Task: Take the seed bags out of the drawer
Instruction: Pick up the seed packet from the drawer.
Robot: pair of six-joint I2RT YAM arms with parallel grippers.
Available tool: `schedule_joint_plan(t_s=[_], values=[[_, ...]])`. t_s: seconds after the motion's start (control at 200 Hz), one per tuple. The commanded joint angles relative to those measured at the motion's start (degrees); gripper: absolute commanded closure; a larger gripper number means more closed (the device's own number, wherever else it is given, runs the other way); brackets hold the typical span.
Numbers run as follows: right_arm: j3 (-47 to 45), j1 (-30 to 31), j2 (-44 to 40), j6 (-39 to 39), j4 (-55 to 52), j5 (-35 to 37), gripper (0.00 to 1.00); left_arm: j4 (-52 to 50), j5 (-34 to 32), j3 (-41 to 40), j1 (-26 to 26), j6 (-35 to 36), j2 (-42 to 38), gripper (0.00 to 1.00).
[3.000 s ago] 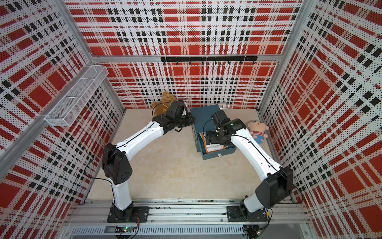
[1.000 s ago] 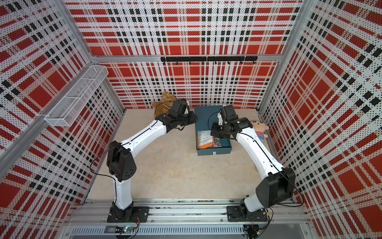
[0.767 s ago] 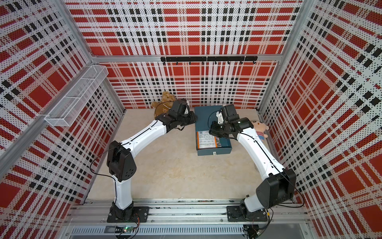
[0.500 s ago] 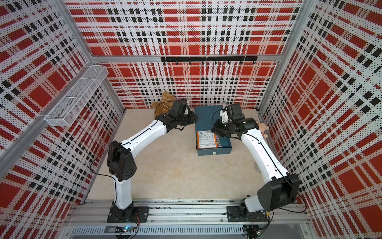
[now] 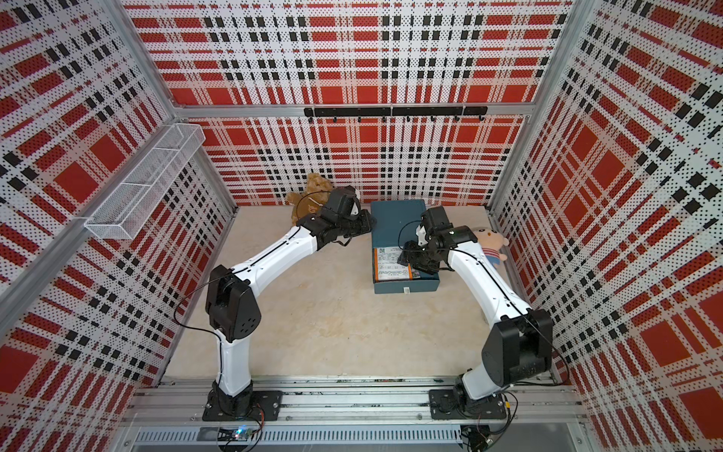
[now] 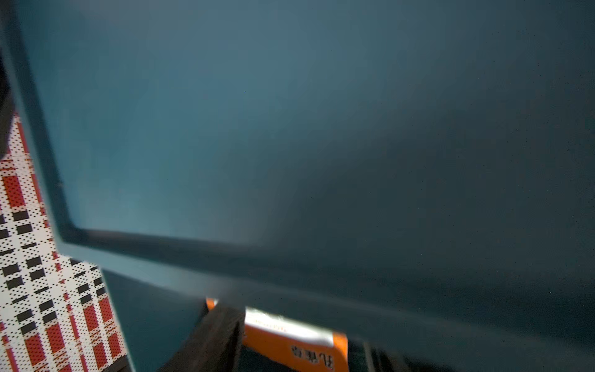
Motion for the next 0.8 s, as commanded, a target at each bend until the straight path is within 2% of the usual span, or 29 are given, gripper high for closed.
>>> schedule_joint_plan(t_s=[0.0,0.175,0.326,0.371,0.561,0.797], values=[[-0.2,-0.2,0.8,-1.9,1.9,0.5,0.33,-9.8,2.2,-2.4,-1.4,0.3,5.3,0.75],[-0.4,-0.2,2.5,-1.9,2.4,-1.2,0.28,-9.8,2.7,-2.2,-1.4,-0.1,5.5,0.75],[-2.2,-0.5,3.0,-0.3,6.4,-6.5,0.32,-9.7,2.6,-2.5,-1.4,-0.5,5.5,0.75],[-2.7,-0.8,2.9,2.3,7.9,-8.3,0.35,-9.7,2.5,-2.6,-1.3,-0.5,5.5,0.75],[-4.9,-1.8,1.5,7.6,15.0,-14.6,0.48,-9.7,2.2,-2.8,-1.4,-0.9,5.3,0.75],[-5.9,-3.3,0.4,10.8,18.7,-18.4,0.76,-9.8,2.1,-2.8,-1.4,-1.0,5.6,0.75]])
